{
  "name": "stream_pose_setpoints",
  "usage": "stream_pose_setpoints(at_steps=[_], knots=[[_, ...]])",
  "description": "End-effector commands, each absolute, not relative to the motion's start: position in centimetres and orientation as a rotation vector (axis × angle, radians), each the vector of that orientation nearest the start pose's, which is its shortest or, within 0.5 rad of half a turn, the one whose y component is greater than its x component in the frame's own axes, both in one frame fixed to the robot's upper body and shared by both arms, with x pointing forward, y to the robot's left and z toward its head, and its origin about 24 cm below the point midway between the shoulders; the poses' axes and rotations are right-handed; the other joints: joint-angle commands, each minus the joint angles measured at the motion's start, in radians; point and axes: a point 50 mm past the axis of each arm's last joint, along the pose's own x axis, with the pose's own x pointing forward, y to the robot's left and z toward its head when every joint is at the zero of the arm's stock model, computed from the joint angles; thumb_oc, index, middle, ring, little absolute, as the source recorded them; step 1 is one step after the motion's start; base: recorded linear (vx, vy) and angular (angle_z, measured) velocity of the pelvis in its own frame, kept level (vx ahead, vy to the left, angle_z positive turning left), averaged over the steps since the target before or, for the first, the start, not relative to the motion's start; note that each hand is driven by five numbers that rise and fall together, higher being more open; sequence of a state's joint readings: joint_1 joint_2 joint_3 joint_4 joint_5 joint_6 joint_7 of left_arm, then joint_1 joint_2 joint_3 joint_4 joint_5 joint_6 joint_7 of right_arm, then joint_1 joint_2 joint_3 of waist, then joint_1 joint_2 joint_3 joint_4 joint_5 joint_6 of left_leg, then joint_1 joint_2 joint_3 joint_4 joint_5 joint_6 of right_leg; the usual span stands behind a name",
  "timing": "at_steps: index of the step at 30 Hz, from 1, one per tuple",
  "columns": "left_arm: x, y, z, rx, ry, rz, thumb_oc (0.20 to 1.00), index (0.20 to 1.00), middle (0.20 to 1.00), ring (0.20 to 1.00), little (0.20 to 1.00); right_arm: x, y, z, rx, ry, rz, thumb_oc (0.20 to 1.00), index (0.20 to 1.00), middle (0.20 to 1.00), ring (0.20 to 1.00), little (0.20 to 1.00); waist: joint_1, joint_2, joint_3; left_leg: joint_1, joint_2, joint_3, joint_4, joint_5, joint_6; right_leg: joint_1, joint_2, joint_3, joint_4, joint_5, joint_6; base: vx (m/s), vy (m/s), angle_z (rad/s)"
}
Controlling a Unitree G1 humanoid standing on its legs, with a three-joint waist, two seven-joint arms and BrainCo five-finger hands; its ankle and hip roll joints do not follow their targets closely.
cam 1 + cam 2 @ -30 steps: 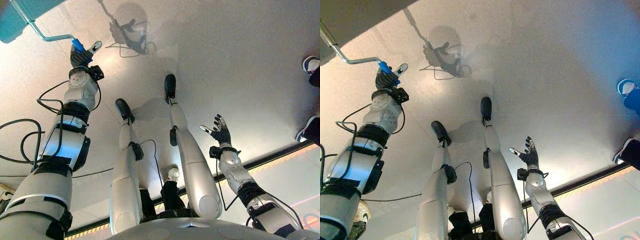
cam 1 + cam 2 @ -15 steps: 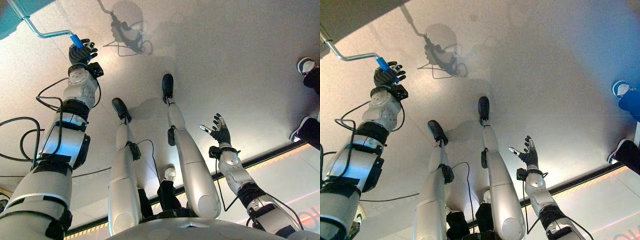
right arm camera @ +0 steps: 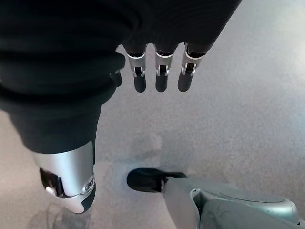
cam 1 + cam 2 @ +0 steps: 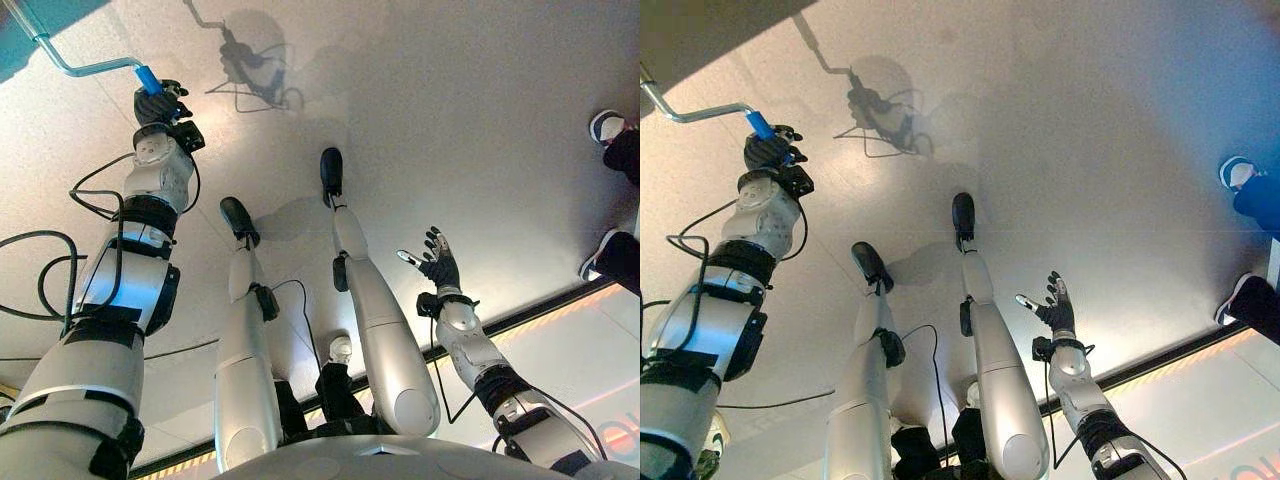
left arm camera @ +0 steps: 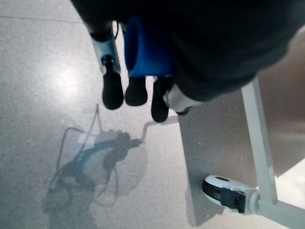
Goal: Raise the hospital bed
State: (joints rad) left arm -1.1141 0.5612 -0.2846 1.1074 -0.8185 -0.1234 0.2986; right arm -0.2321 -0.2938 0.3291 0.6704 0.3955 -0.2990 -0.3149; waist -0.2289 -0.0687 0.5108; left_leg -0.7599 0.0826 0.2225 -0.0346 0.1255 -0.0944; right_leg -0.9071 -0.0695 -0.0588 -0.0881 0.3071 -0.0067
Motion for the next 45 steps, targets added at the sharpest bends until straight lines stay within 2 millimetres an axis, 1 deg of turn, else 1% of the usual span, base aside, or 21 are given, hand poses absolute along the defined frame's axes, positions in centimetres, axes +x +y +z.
stream_pose_setpoints(at_steps=[1,3,4,6,10,16,17,18,21,24,25,26,28,36,42,45], knots=[[40.9,25.7,23.9,-0.105,-0.262,0.402,0.200,0.200,0.200,0.200,0.200,25.1,-19.5,-4.3,-0.076,0.263,-0.186,1.000,1.000,1.000,1.000,1.000,0.023,-0.017,0.009,0.049,0.012,-0.033,-0.053,-0.025,0.003,0.066,-0.019,-0.007,0.016,-0.069,0.167,0.00,0.000,0.00],[40.9,25.4,24.1,-0.102,-0.271,0.390,0.200,0.200,0.200,0.200,0.200,25.1,-19.5,-4.5,-0.084,0.273,-0.181,1.000,1.000,1.000,1.000,1.000,0.025,-0.013,0.009,0.060,0.012,-0.032,-0.053,-0.025,0.002,0.075,-0.018,-0.008,0.018,-0.071,0.166,0.00,0.000,0.00],[41.0,24.8,24.4,-0.095,-0.286,0.368,0.200,0.200,0.200,0.200,0.200,25.0,-19.6,-4.7,-0.093,0.284,-0.180,1.000,1.000,1.000,1.000,1.000,0.026,-0.007,0.009,0.071,0.013,-0.033,-0.053,-0.023,0.002,0.084,-0.018,-0.012,0.023,-0.073,0.165,0.00,0.000,0.00],[41.0,24.6,24.4,-0.093,-0.291,0.358,0.200,0.200,0.200,0.200,0.200,24.9,-19.6,-4.8,-0.096,0.290,-0.179,1.000,1.000,1.000,1.000,1.000,0.029,-0.004,0.009,0.078,0.012,-0.034,-0.053,-0.024,0.002,0.092,-0.018,-0.012,0.025,-0.074,0.165,0.00,0.000,0.00],[41.0,23.7,24.1,-0.095,-0.303,0.315,0.200,0.200,0.200,0.200,0.200,24.6,-19.8,-5.4,-0.109,0.326,-0.179,1.000,1.000,1.000,1.000,1.000,0.040,0.013,0.009,0.112,0.005,-0.038,-0.053,-0.022,0.003,0.128,-0.020,-0.019,0.029,-0.077,0.163,-0.01,-0.005,0.00],[40.8,23.0,23.4,-0.097,-0.312,0.275,0.200,0.200,0.200,0.200,0.200,24.3,-20.3,-6.1,-0.112,0.368,-0.200,1.000,1.000,1.000,1.000,1.000,0.055,0.027,0.009,0.149,0.003,-0.042,-0.053,-0.023,0.002,0.167,-0.025,-0.027,0.035,-0.083,0.161,-0.02,-0.005,-0.02],[40.7,22.6,23.2,-0.099,-0.321,0.250,0.200,0.200,0.200,0.200,0.200,24.2,-20.5,-6.4,-0.114,0.389,-0.212,1.000,1.000,1.000,1.000,1.000,0.063,0.033,0.009,0.164,-0.001,-0.045,-0.053,-0.023,0.004,0.183,-0.029,-0.031,0.038,-0.085,0.161,0.00,0.000,0.00],[40.7,22.6,23.1,-0.099,-0.320,0.250,0.200,0.200,0.200,0.200,0.200,24.2,-20.5,-6.4,-0.114,0.390,-0.212,1.000,1.000,1.000,1.000,1.000,0.063,0.033,0.009,0.165,-0.001,-0.046,-0.053,-0.023,0.003,0.184,-0.029,-0.032,0.037,-0.085,0.161,-0.04,-0.009,-0.01],[40.2,22.0,22.7,-0.122,-0.343,0.206,0.200,0.200,0.200,0.200,0.200,23.9,-21.4,-7.1,-0.110,0.441,-0.254,1.000,1.000,1.000,1.000,1.000,0.081,0.045,0.008,0.207,-0.008,-0.054,-0.053,-0.026,0.007,0.227,-0.036,-0.044,0.043,-0.092,0.160,-0.01,0.003,0.00],[39.8,21.6,22.8,-0.126,-0.371,0.174,0.200,0.200,0.200,0.200,0.200,23.8,-21.9,-7.4,-0.107,0.469,-0.280,1.000,1.000,1.000,1.000,1.000,0.092,0.053,0.008,0.232,-0.014,-0.062,-0.053,-0.024,0.010,0.257,-0.044,-0.051,0.048,-0.096,0.161,-0.02,0.015,0.06],[39.6,21.6,22.9,-0.130,-0.383,0.164,0.200,0.200,0.200,0.200,0.200,23.7,-22.2,-7.6,-0.106,0.484,-0.294,1.000,1.000,1.000,1.000,1.000,0.097,0.055,0.007,0.239,-0.016,-0.065,-0.053,-0.024,0.011,0.268,-0.046,-0.054,0.049,-0.097,0.161,-0.09,0.001,0.12],[39.6,21.6,22.8,-0.131,-0.381,0.164,0.200,0.200,0.200,0.200,0.200,23.6,-22.2,-7.6,-0.107,0.486,-0.294,1.000,1.000,1.000,1.000,1.000,0.093,0.050,0.009,0.228,-0.019,-0.056,-0.053,0.003,0.016,0.255,-0.051,-0.060,0.052,-0.076,0.151,-0.09,-0.003,0.20],[39.2,21.7,22.7,-0.141,-0.400,0.144,0.200,0.200,0.200,0.200,0.200,23.2,-22.7,-8.1,-0.110,0.521,-0.312,1.000,1.000,1.000,1.000,1.000,0.107,0.051,0.009,0.246,-0.023,-0.061,-0.053,0.005,0.018,0.281,-0.055,-0.068,0.053,-0.080,0.152,-0.06,0.016,0.20],[37.6,23.5,22.5,-0.148,-0.444,0.145,0.200,0.200,0.200,0.200,0.200,22.5,-23.7,-8.9,-0.105,0.587,-0.348,1.000,1.000,1.000,1.000,1.000,0.141,0.049,0.001,0.280,-0.030,-0.087,-0.053,0.003,0.024,0.334,-0.067,-0.093,0.051,-0.090,0.155,0.00,0.030,0.10],[37.1,24.8,22.5,-0.149,-0.453,0.167,0.200,0.200,0.200,0.200,0.200,22.2,-24.1,-9.2,-0.115,0.612,-0.359,1.000,1.000,1.000,1.000,1.000,0.161,0.038,-0.002,0.277,-0.035,-0.106,-0.053,0.009,0.027,0.357,-0.073,-0.118,0.042,-0.094,0.157,0.00,0.023,0.11],[36.7,25.8,22.3,-0.145,-0.454,0.191,0.200,0.200,0.200,0.200,0.200,22.2,-24.2,-9.2,-0.116,0.613,-0.357,1.000,1.000,1.000,1.000,1.000,0.173,0.030,-0.003,0.271,-0.036,-0.113,-0.053,0.012,0.027,0.365,-0.076,-0.127,0.035,-0.093,0.160,0.00,0.034,0.06]])
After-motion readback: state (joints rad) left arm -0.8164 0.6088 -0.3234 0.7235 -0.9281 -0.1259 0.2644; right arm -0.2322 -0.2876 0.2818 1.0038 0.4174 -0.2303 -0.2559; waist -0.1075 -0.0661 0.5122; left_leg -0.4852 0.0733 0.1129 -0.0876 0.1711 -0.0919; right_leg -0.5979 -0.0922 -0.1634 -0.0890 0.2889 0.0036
